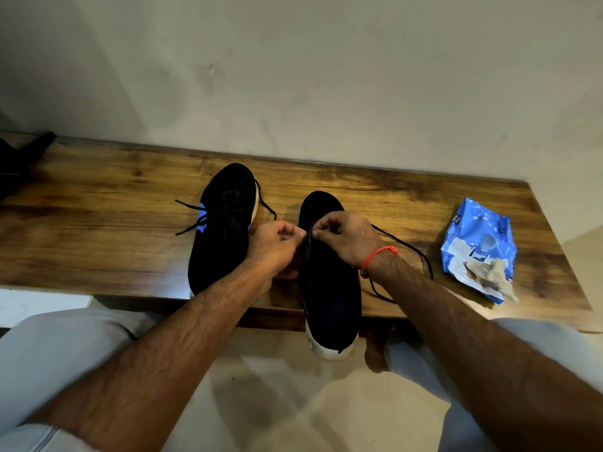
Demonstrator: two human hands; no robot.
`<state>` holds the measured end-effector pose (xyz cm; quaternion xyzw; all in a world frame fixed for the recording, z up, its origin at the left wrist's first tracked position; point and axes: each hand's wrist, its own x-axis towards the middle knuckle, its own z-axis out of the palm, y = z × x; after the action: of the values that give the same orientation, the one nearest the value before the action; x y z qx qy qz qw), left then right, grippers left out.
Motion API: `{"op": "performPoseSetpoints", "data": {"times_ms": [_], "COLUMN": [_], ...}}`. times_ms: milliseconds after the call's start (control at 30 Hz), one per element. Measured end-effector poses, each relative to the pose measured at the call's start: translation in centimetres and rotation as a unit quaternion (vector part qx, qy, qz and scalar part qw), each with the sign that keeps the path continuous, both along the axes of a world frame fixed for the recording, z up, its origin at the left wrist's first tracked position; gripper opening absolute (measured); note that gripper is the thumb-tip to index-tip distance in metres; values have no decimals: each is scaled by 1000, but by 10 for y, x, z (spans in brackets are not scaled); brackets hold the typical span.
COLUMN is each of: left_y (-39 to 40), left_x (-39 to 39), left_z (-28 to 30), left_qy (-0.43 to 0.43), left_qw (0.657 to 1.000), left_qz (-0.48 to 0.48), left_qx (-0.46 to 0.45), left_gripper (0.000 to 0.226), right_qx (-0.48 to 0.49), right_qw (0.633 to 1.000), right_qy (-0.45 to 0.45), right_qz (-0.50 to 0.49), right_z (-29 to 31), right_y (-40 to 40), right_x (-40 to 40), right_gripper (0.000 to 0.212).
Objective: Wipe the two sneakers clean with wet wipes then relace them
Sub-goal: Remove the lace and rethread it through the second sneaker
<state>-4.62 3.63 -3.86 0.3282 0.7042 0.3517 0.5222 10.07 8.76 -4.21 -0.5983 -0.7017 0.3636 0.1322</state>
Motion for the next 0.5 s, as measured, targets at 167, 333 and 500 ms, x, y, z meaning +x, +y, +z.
{"op": "performPoseSetpoints", "data": {"times_ms": [167,333,500], "left_y": [3,11,31], "left_x": [5,-6,-45], "left_z": [-4,16,67], "left_qy": [23,181,-215], "left_qw": [999,974,886], "left_qz": [-21,45,320], "left_qx": [-9,127,259], "left_gripper": [16,9,7], "right_qx": [23,46,50], "right_qw": [999,987,985], "right_qy": [40,-130,-132], "right_qz": [17,85,95], "right_z": [7,15,17], "right_y": [-4,-13,-12], "right_x": [0,2,5], "right_gripper": [16,40,40]}}
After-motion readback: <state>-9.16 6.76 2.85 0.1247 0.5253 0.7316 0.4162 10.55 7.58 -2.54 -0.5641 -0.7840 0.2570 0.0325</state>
